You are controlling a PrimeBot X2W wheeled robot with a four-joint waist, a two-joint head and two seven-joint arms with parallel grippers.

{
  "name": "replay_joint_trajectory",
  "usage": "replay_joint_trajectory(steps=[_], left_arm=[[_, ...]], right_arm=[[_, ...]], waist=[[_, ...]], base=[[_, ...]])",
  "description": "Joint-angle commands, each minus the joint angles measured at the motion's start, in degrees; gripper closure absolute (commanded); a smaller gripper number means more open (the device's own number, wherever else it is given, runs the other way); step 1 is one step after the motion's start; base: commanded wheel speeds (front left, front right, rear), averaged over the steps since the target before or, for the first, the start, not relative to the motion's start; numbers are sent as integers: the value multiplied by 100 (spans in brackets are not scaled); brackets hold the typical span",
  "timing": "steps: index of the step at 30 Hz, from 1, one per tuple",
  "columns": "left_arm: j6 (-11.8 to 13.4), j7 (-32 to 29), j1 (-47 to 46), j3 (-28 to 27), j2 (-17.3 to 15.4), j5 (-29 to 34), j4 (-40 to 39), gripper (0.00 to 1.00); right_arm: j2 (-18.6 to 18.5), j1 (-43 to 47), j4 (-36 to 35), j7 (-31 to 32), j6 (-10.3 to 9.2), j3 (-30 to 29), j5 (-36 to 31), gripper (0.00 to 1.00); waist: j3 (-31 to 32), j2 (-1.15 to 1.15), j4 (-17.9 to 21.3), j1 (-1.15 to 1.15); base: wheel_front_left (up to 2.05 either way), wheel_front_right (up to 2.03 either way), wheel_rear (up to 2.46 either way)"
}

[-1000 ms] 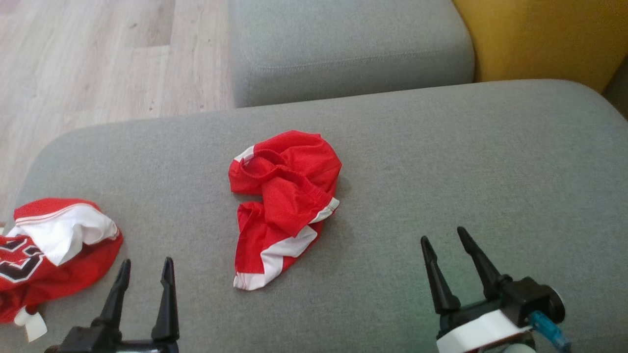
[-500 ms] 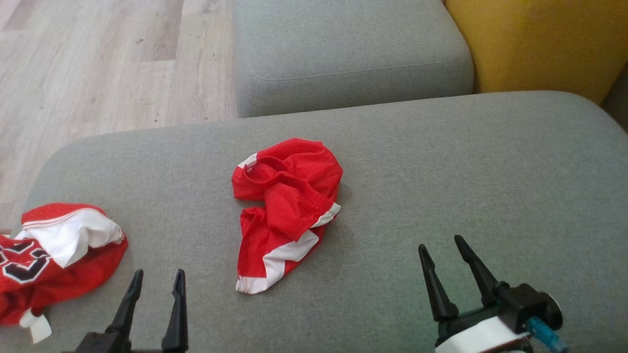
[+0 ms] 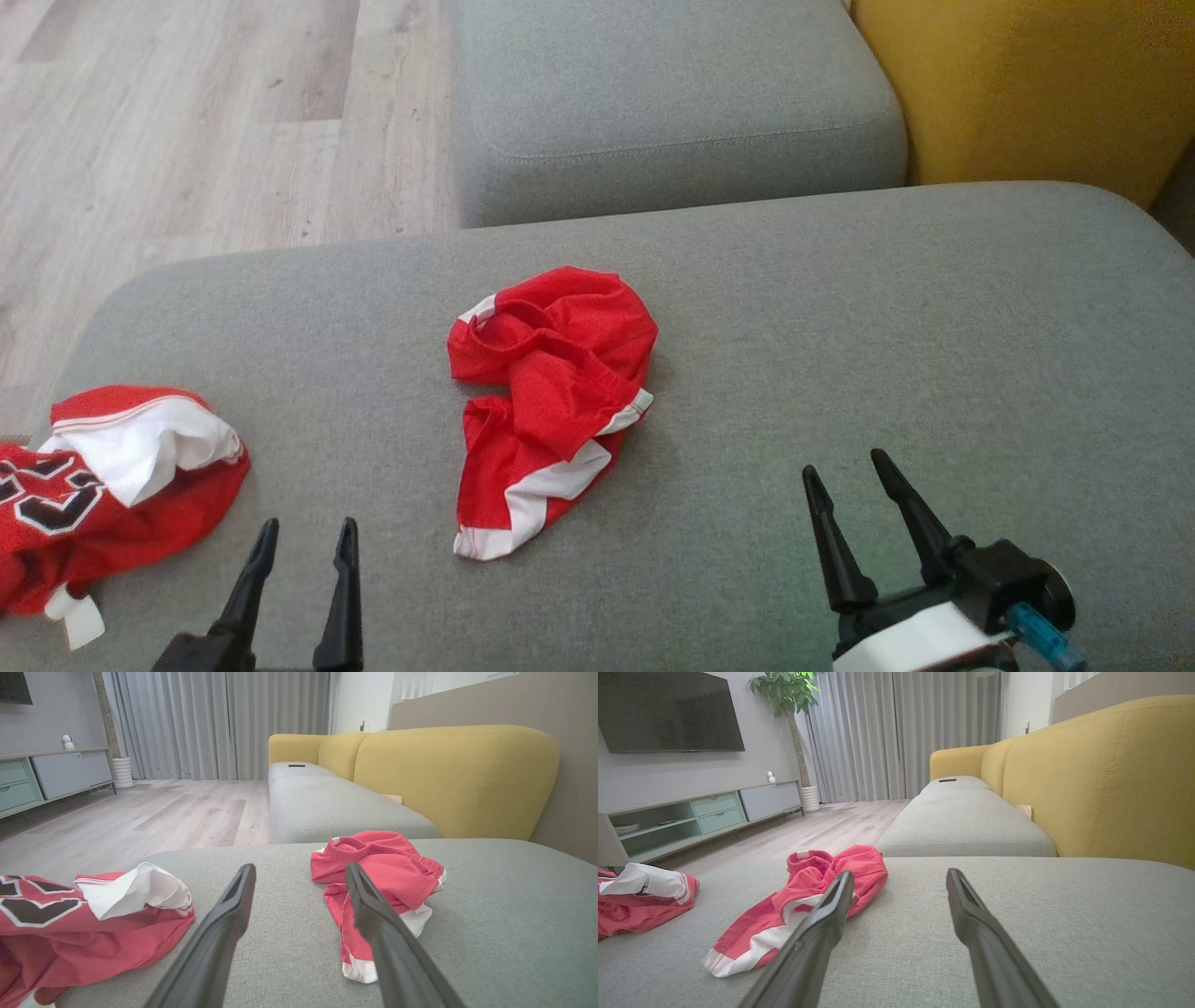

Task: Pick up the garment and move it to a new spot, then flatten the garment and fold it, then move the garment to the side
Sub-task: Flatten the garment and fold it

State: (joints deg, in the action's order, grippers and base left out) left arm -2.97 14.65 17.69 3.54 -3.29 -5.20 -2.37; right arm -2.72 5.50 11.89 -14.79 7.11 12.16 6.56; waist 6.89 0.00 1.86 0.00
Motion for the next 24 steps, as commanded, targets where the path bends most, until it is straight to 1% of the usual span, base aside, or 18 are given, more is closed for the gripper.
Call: replay_joint_trajectory(steps=[1,24], left_arm=[[27,35,-245,-122,41,51,-170,0],[20,35,-330,-17,41,136,-103,0]], right_arm=[[-16,-142,-158,-21,37,92,45,0],[-16,-144,-151,-21,37,57,35,0]], waist=[[2,0,-7,0],[-55,0,-65,0]], base=[[0,0,0],[0,0,0]])
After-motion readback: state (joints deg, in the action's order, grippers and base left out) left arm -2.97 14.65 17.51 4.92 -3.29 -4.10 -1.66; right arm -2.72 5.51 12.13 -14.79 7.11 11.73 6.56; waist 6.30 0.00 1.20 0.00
